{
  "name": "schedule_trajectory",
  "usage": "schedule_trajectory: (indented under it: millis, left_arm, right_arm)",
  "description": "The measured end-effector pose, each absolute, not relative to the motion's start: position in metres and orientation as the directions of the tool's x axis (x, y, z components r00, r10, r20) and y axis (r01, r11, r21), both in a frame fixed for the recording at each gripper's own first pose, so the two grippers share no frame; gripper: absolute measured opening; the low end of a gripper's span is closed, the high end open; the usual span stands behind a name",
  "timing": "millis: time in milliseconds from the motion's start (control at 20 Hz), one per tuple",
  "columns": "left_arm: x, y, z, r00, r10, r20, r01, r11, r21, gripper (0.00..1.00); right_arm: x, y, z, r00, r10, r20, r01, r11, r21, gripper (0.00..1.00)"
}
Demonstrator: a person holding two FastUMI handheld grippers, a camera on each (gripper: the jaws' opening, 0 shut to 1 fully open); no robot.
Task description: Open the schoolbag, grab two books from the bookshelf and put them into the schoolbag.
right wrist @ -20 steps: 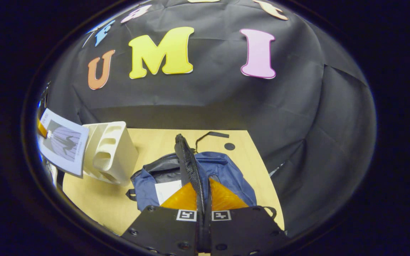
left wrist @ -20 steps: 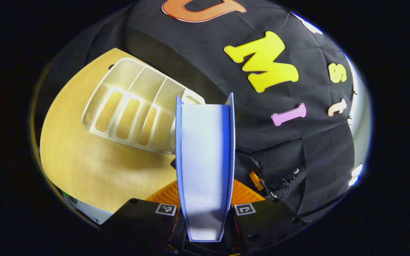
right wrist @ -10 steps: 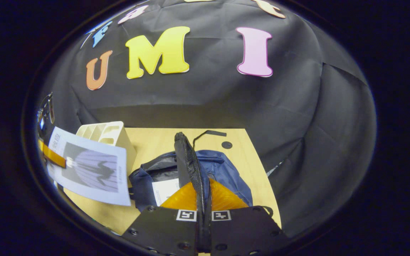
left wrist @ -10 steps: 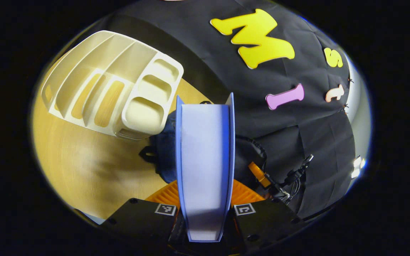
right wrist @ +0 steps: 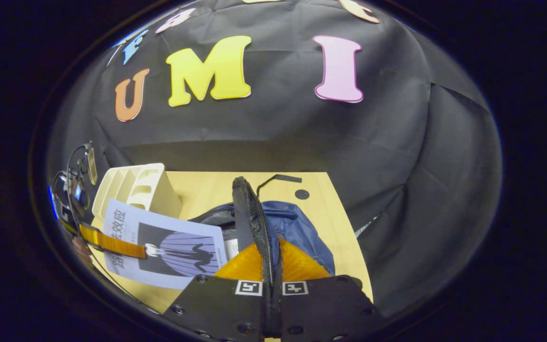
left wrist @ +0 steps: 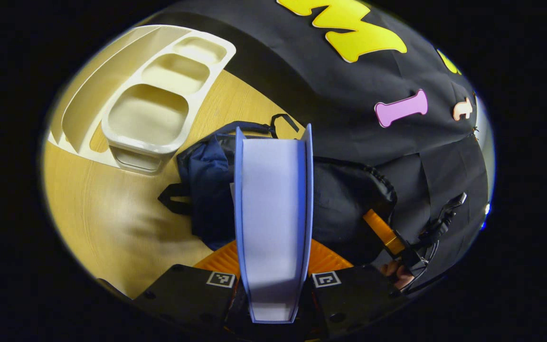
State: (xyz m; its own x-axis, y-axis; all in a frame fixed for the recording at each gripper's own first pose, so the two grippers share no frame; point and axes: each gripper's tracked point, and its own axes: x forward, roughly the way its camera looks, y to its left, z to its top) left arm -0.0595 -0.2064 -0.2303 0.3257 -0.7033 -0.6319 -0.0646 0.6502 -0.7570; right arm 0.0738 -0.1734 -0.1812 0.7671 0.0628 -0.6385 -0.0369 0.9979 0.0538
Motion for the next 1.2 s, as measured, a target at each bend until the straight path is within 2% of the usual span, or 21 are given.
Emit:
schedule_trajectory:
  millis: [300,700,1200]
  left_arm:
    - [-0.050,-0.235,-0.241,0.328,-0.741,-0.587,-0.120,0.583,-0.803,0.45]
    - [-0.032,-0.270,-0.256,0.338,-0.766,-0.547,-0.121,0.540,-0.833,0.45]
    - [-0.017,-0.337,-0.284,0.326,-0.836,-0.442,-0.182,0.404,-0.897,0.45]
  right_arm:
    - [0.073,-0.178,-0.176,0.763,0.059,-0.644,-0.048,0.998,0.035,0.01]
    - [0.075,-0.179,-0.165,0.758,0.065,-0.649,-0.063,0.998,0.026,0.00]
    - [0.077,-0.163,-0.149,0.761,0.090,-0.643,-0.109,0.994,0.010,0.01]
